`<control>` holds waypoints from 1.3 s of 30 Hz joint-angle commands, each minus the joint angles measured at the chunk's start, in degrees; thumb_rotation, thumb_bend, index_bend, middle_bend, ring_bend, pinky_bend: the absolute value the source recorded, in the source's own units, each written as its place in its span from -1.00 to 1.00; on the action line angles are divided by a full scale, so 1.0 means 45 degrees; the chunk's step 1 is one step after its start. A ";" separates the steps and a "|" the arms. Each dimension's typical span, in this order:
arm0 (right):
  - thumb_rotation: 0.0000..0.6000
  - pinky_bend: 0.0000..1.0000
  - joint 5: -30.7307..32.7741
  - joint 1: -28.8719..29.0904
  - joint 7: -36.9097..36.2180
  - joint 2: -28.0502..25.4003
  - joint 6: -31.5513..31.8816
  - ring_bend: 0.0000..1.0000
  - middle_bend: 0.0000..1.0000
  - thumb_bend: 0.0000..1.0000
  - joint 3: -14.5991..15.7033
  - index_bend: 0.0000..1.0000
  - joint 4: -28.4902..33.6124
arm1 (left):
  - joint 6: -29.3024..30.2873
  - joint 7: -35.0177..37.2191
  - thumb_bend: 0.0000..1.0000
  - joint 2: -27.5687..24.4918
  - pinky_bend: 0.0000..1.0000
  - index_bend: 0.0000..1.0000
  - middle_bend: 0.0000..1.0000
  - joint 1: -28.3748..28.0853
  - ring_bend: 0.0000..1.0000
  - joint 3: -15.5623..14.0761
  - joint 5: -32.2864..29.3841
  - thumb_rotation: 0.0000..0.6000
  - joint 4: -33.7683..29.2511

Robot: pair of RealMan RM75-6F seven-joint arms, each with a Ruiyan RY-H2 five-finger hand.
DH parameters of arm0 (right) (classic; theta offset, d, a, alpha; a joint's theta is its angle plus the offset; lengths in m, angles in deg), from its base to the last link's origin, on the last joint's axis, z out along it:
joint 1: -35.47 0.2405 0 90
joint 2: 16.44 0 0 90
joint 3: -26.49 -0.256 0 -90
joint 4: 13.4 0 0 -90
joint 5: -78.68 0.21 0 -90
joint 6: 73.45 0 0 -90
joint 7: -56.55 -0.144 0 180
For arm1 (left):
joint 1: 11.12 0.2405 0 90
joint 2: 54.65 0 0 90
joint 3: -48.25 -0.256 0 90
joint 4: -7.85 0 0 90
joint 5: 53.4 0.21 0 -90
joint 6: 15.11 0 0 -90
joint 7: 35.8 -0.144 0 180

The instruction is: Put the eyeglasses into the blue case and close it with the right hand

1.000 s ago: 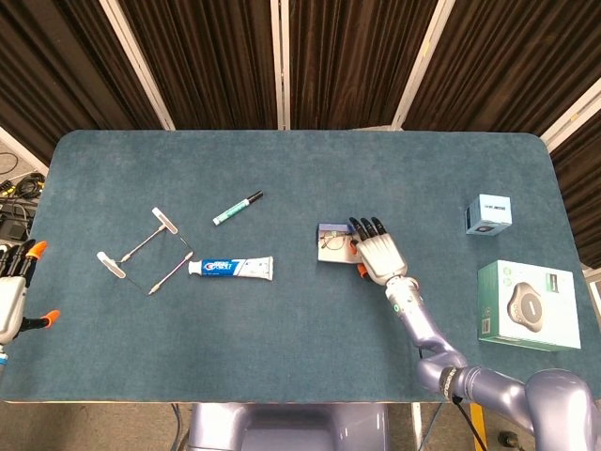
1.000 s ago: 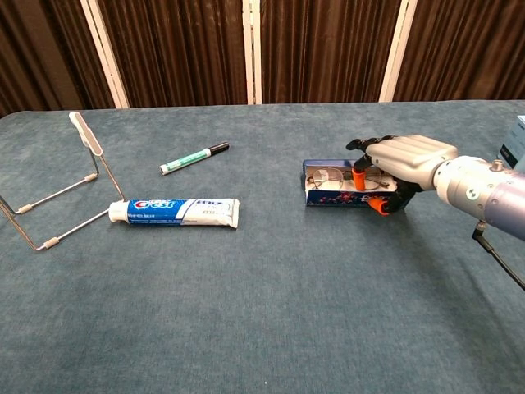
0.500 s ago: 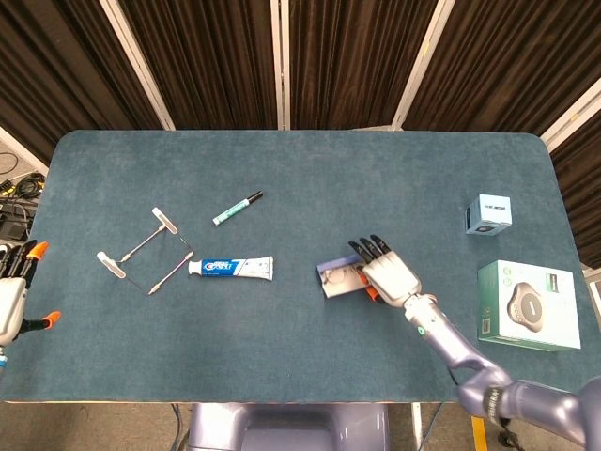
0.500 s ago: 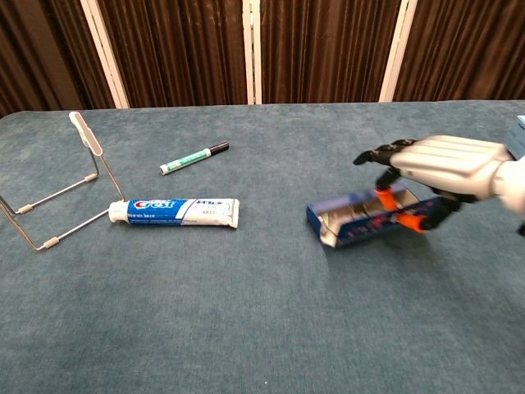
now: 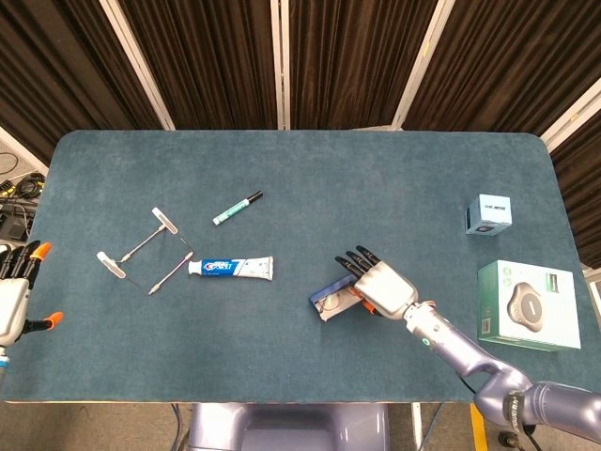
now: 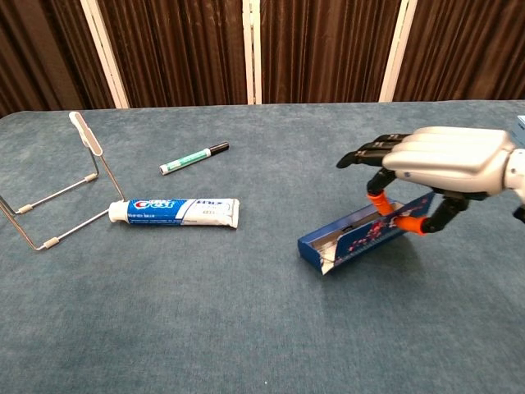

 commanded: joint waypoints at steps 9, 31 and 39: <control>1.00 -1.00 0.1441 0.0645 0.1265 0.1072 -0.0947 -1.00 -0.92 -0.04 -0.0735 0.29 -0.0629 | -0.0205 0.0010 -1.00 0.0044 -1.00 -1.00 -1.00 -0.0080 -1.00 0.0029 -0.0194 1.00 0.0133; 1.00 -1.00 0.2020 0.0485 0.1486 0.1005 -0.0200 -1.00 -1.00 -1.00 -0.1014 -1.00 0.0372 | -0.0179 -0.0134 -1.00 0.0120 -1.00 -1.00 -1.00 -0.0107 -1.00 0.0037 -0.0262 1.00 0.0204; 1.00 -1.00 0.1605 0.1223 0.0573 0.0438 -0.2009 -1.00 -1.00 -1.00 -0.0506 -1.00 0.0398 | -0.0225 -0.0273 -1.00 0.0153 -1.00 -1.00 -1.00 -0.0146 -1.00 0.0008 -0.0269 1.00 0.0166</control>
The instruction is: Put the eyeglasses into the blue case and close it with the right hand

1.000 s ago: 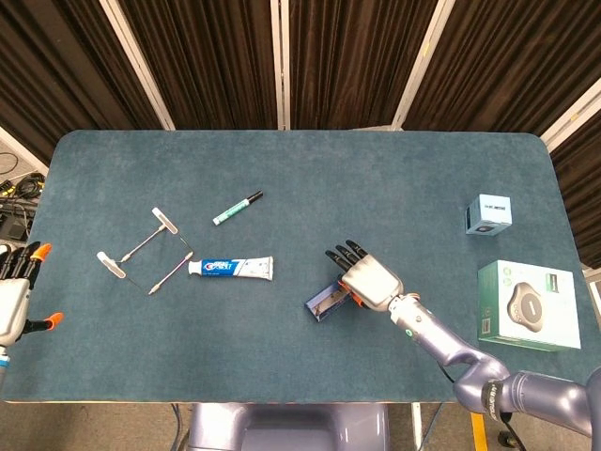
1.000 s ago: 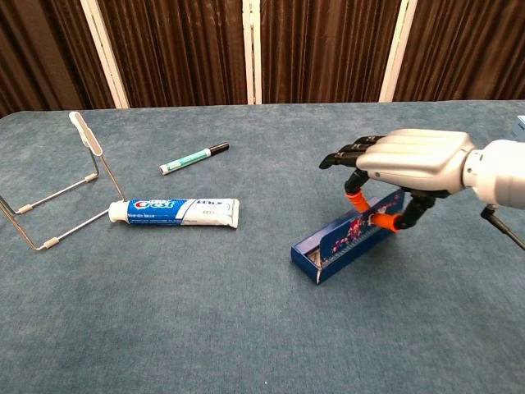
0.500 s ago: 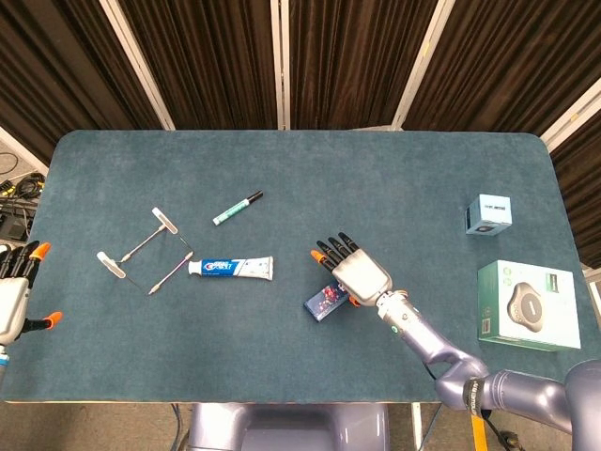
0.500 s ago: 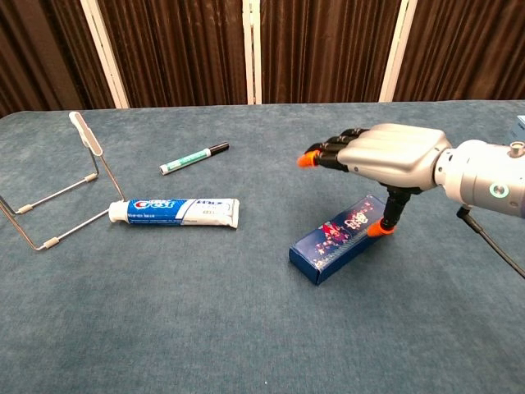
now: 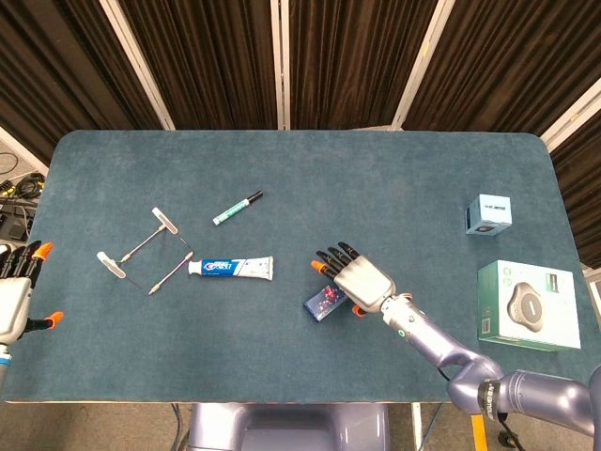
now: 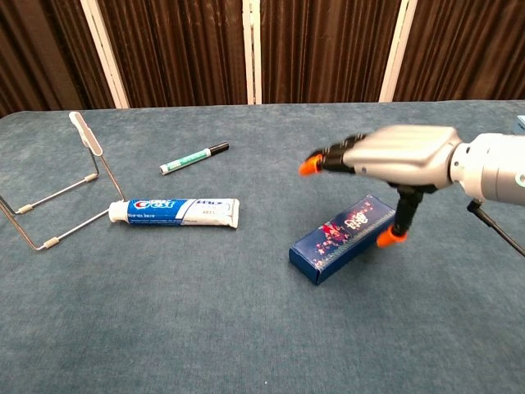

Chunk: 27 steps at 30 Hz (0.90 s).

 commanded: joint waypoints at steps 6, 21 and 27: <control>1.00 -1.00 -0.0857 0.0688 -0.0940 0.0664 -0.0837 -1.00 -0.92 -0.93 0.0455 -0.94 -0.1357 | -0.0102 -0.0038 -1.00 0.0003 -1.00 -1.00 -1.00 -0.0044 -1.00 0.0007 -0.0109 1.00 0.0037; 1.00 -0.92 -0.0925 0.0773 -0.1001 0.1860 -0.0781 -0.63 -0.23 -0.44 0.0722 -0.21 -0.2900 | -0.0322 0.0096 -1.00 0.0007 -1.00 -1.00 -1.00 -0.0142 -1.00 0.0060 -0.0313 1.00 0.0202; 1.00 -0.86 -0.0975 0.0707 -0.1193 0.1878 -0.0622 -0.61 -0.21 -0.46 0.0770 -0.19 -0.2897 | -0.0301 0.0078 -1.00 0.0014 -1.00 -1.00 -1.00 -0.0143 -1.00 0.0047 -0.0298 1.00 0.0186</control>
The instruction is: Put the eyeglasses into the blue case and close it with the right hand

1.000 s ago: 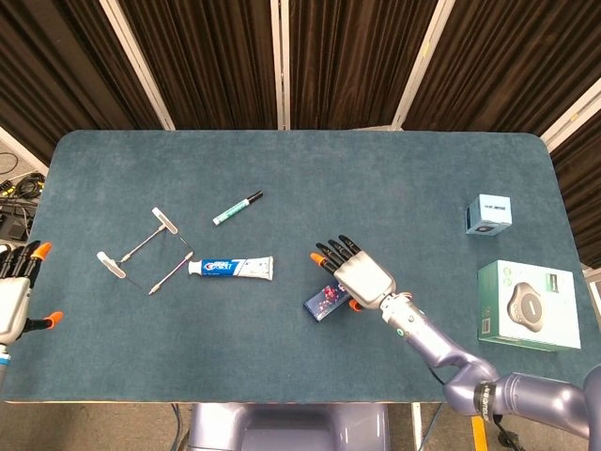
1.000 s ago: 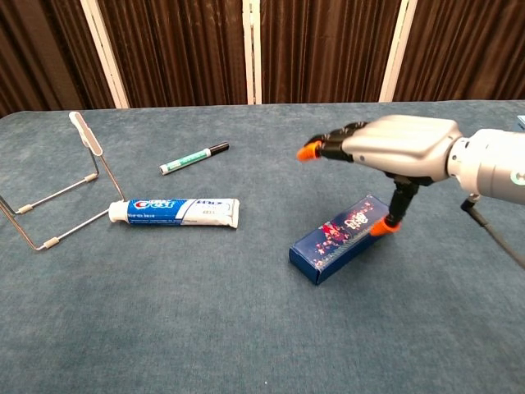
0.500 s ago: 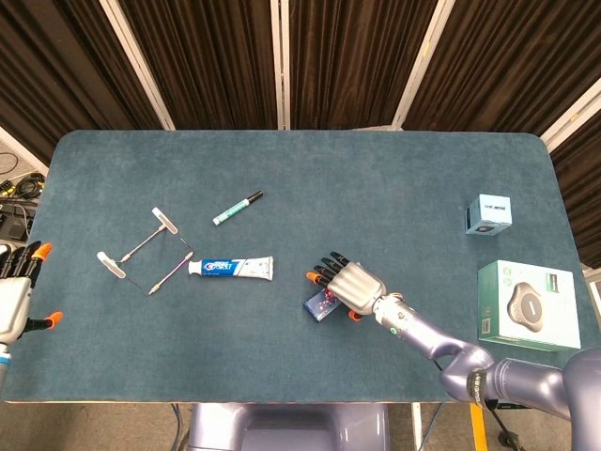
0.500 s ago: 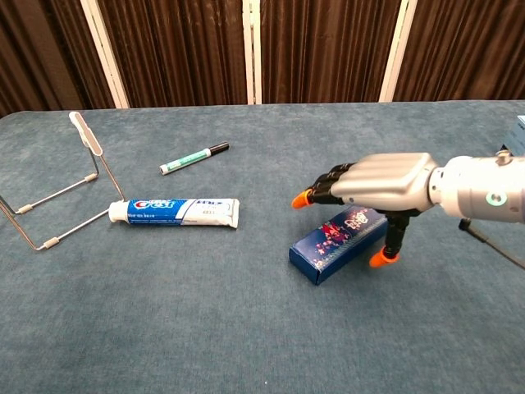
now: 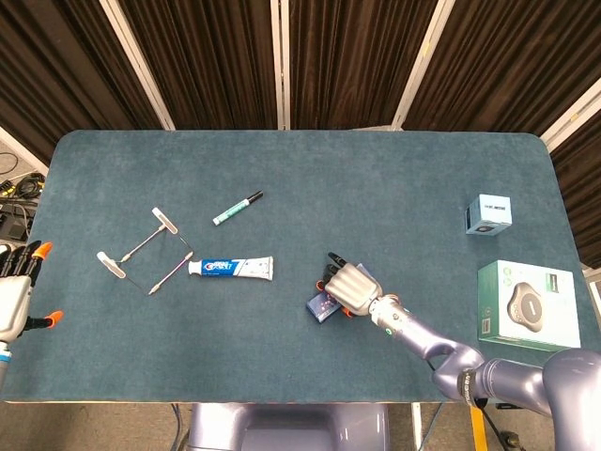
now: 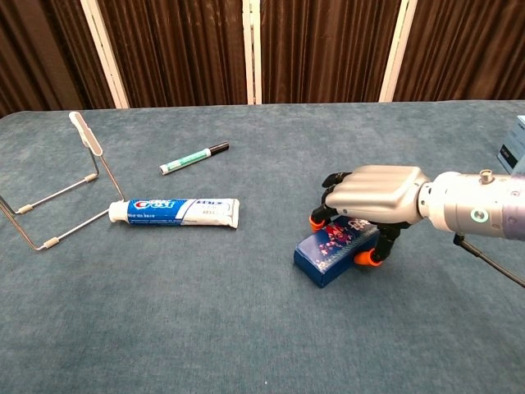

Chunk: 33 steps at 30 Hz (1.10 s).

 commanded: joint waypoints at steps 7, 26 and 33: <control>1.00 -1.00 0.0033 -0.0217 -0.0186 -0.0614 0.0298 -1.00 -1.00 -0.79 0.0060 -0.99 0.0744 | 0.0097 0.0019 -1.00 -0.0039 -1.00 -1.00 -1.00 0.0042 -1.00 -0.0039 0.0102 1.00 -0.0098; 1.00 -1.00 -0.0839 -0.5197 -0.1000 -0.4807 0.8408 -1.00 -1.00 -1.00 0.0365 -1.00 0.4324 | 0.2273 0.0657 -1.00 -0.0080 -1.00 -1.00 -1.00 0.0957 -1.00 -0.0348 0.2142 1.00 -0.0283; 1.00 -1.00 -0.1173 -0.6917 -0.1932 -0.4907 1.0456 -1.00 -1.00 -1.00 0.0558 -1.00 0.3016 | 0.2791 0.1447 -1.00 0.0119 -1.00 -1.00 -1.00 0.1186 -1.00 -0.0515 0.3078 1.00 0.0202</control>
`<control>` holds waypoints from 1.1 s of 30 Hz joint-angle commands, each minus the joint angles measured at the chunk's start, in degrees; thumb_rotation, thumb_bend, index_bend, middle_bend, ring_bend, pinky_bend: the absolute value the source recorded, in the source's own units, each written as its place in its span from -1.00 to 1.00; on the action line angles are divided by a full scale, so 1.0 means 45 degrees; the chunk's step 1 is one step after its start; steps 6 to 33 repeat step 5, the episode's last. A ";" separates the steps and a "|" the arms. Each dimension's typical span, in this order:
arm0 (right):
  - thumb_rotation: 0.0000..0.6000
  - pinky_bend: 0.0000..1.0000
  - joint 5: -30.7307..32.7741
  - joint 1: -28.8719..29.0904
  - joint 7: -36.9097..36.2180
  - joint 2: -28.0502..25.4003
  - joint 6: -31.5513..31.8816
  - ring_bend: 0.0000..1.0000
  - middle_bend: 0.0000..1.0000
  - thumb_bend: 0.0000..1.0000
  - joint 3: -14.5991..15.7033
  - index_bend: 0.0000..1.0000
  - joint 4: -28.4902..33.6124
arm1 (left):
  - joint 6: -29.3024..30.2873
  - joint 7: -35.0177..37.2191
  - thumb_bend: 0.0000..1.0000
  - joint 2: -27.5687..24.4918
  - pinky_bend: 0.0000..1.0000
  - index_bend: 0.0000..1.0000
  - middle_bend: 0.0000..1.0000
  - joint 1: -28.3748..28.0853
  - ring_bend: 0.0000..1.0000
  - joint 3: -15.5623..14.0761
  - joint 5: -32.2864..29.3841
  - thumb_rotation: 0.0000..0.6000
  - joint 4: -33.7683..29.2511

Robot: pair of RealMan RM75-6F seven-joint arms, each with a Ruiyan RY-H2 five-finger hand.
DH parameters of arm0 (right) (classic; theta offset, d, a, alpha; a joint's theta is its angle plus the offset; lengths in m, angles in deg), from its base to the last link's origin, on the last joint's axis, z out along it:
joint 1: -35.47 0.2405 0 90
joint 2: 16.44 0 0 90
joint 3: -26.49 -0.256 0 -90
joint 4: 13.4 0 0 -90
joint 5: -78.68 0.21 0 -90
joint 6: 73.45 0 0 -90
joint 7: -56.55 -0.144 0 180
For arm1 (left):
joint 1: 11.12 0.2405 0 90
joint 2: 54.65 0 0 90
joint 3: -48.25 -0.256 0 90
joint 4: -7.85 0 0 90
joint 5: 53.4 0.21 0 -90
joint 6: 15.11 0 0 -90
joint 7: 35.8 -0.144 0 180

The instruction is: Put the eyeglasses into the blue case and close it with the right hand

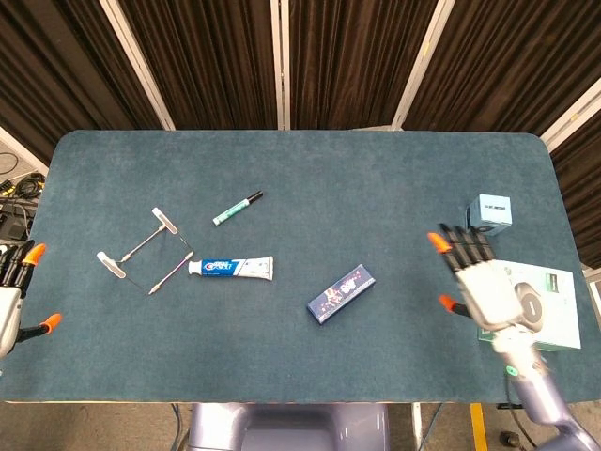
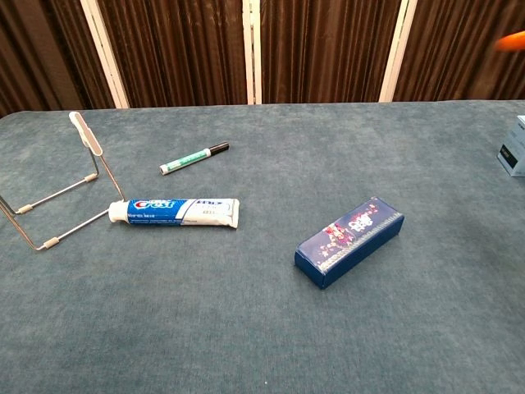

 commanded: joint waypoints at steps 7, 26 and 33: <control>1.00 -1.00 -0.0116 -0.1204 -0.1262 -0.0197 0.0812 -1.00 -1.00 -1.00 0.0100 -1.00 -0.0896 | 0.0222 0.0438 -1.00 -0.0058 -1.00 -1.00 -1.00 0.0223 -1.00 -0.0122 0.0302 1.00 0.0047; 1.00 -1.00 -0.0116 -0.1204 -0.1262 -0.0197 0.0812 -1.00 -1.00 -1.00 0.0100 -1.00 -0.0896 | 0.0222 0.0438 -1.00 -0.0058 -1.00 -1.00 -1.00 0.0223 -1.00 -0.0122 0.0302 1.00 0.0047; 1.00 -1.00 -0.0116 -0.1204 -0.1262 -0.0197 0.0812 -1.00 -1.00 -1.00 0.0100 -1.00 -0.0896 | 0.0222 0.0438 -1.00 -0.0058 -1.00 -1.00 -1.00 0.0223 -1.00 -0.0122 0.0302 1.00 0.0047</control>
